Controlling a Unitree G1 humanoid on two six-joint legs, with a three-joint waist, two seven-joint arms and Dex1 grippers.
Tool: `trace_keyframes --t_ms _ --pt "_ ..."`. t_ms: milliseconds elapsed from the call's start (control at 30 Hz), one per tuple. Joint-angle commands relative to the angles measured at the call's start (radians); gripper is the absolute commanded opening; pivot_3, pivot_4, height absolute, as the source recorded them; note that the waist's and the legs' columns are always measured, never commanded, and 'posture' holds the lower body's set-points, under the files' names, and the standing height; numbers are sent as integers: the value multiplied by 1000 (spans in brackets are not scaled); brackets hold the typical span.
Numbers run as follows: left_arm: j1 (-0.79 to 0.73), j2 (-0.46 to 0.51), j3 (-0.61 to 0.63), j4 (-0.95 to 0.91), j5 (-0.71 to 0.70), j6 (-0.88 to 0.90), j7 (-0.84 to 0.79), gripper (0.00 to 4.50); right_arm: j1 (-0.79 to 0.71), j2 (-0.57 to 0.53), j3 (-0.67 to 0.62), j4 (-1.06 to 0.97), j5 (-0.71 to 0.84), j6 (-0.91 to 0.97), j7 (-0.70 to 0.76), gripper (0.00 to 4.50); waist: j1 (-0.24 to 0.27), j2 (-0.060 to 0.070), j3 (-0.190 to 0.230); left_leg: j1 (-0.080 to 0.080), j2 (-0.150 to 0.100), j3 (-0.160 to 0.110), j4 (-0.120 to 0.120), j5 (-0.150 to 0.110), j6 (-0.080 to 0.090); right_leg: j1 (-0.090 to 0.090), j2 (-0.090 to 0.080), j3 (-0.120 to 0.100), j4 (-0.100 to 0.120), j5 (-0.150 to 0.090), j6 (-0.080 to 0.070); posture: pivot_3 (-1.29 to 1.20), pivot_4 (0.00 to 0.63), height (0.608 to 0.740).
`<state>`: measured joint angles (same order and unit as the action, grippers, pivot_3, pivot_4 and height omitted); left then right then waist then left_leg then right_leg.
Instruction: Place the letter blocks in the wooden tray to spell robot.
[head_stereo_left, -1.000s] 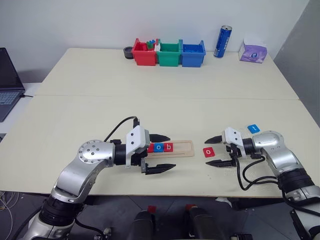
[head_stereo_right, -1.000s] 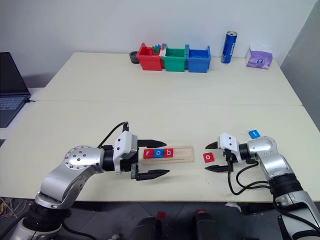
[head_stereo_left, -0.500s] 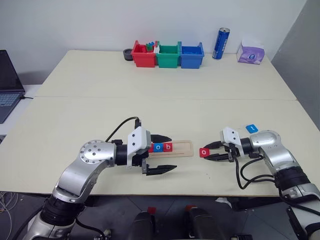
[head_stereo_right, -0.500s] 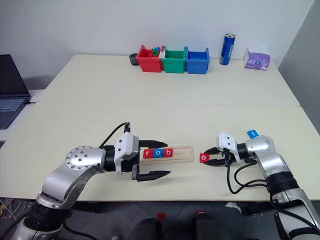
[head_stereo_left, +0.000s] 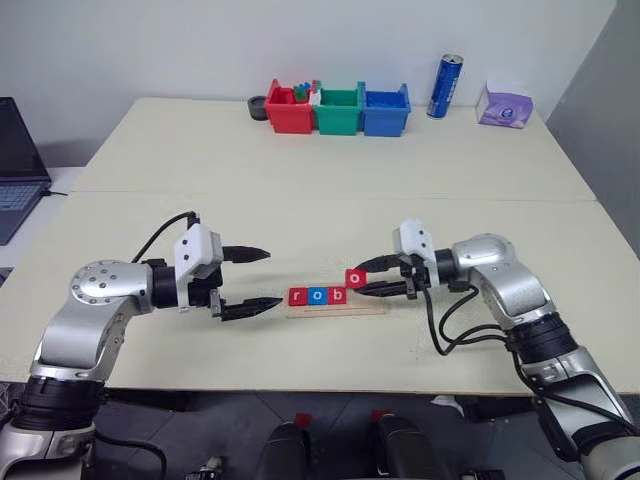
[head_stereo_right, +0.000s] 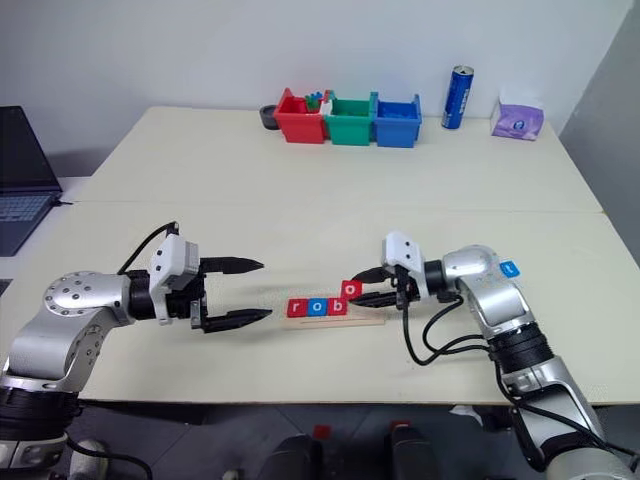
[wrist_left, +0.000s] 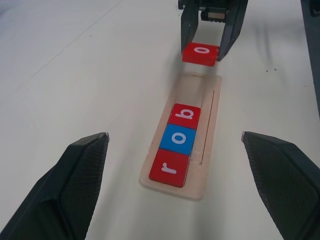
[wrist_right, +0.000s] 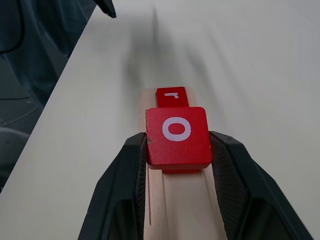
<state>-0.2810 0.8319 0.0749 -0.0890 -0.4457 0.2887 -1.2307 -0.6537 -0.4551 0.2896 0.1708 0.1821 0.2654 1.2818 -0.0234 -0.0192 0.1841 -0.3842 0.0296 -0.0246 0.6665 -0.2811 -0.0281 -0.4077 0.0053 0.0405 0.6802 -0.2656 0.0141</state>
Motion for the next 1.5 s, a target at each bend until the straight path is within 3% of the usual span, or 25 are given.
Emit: trace_keyframes --t_ms 33,467,1200,1467,1500 --pt "-3 1 10 -43 -7 -11 6 4500 -18 3 20 30 -34 -64 -8 1463 -1 0 0 0 0 0 0 0 0 0 0 0 0 0 0 0 150 740" --pt "-23 -23 -12 -80 -13 7 4 4500 -78 47 29 247 -98 -211 -14 1463 -8 0 0 1 0 0 -1 0 0 -1 3 0 1 0 0 0 150 740" --pt "-49 -23 -26 -53 10 -10 0 4500 -96 69 38 314 -122 -267 12 1463 -8 0 0 1 0 0 -1 0 0 -1 2 1 1 0 0 0 150 740" --pt "-59 -27 -32 -37 20 -21 -4 4500 -103 64 16 305 -89 -221 42 4288 -8 0 0 1 0 0 -1 0 0 -1 2 1 1 0 0 0 150 740" --pt "-59 -27 -32 -36 20 -22 -4 4500 -104 64 14 304 -87 -219 42 4489 -8 0 0 1 0 0 -1 0 0 -1 2 1 1 0 0 0 150 740"
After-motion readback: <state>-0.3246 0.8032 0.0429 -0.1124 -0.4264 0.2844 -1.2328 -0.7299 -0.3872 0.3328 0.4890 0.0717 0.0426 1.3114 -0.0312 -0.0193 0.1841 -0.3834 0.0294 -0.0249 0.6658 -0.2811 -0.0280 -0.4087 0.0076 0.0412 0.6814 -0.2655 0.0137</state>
